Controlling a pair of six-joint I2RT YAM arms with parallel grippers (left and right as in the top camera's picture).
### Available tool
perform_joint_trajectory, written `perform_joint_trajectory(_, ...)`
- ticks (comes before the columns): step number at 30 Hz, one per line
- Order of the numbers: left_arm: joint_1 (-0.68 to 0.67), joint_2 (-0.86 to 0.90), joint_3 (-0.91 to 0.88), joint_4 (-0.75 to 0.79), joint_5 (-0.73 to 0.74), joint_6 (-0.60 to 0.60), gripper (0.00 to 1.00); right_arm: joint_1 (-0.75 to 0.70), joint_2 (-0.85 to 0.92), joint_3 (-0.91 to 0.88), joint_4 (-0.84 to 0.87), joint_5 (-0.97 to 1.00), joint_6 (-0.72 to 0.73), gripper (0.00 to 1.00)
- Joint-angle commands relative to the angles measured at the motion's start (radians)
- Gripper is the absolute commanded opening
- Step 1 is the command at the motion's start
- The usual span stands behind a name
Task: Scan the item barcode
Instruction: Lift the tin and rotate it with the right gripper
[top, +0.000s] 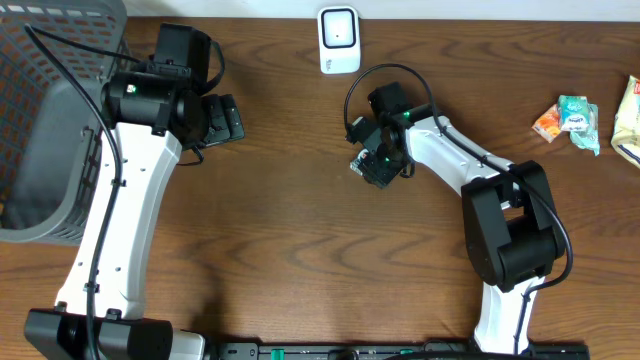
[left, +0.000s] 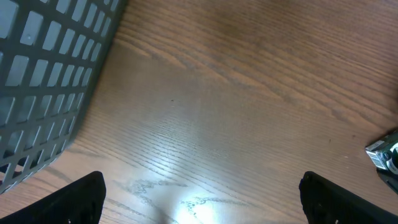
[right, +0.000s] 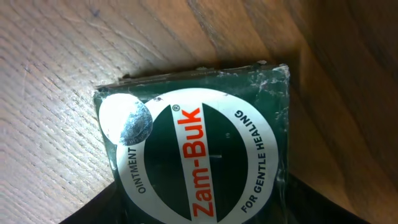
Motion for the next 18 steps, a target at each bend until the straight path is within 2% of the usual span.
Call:
perform_joint_trajectory(1,0.003,-0.006,0.009,-0.003,-0.013,0.010,0.98,0.006,0.018,-0.031,-0.010,-0.123,0.057,0.59)
perform_joint_trajectory(9,0.003,-0.006,0.009,-0.003,-0.013,0.010,0.98,0.000,-0.017,-0.013,-0.018,-0.233,0.119,0.54)
perform_joint_trajectory(18,0.003,-0.006,0.009,-0.003,-0.013,0.010,0.98,-0.093,-0.108,-0.012,-0.017,-0.627,0.132,0.53)
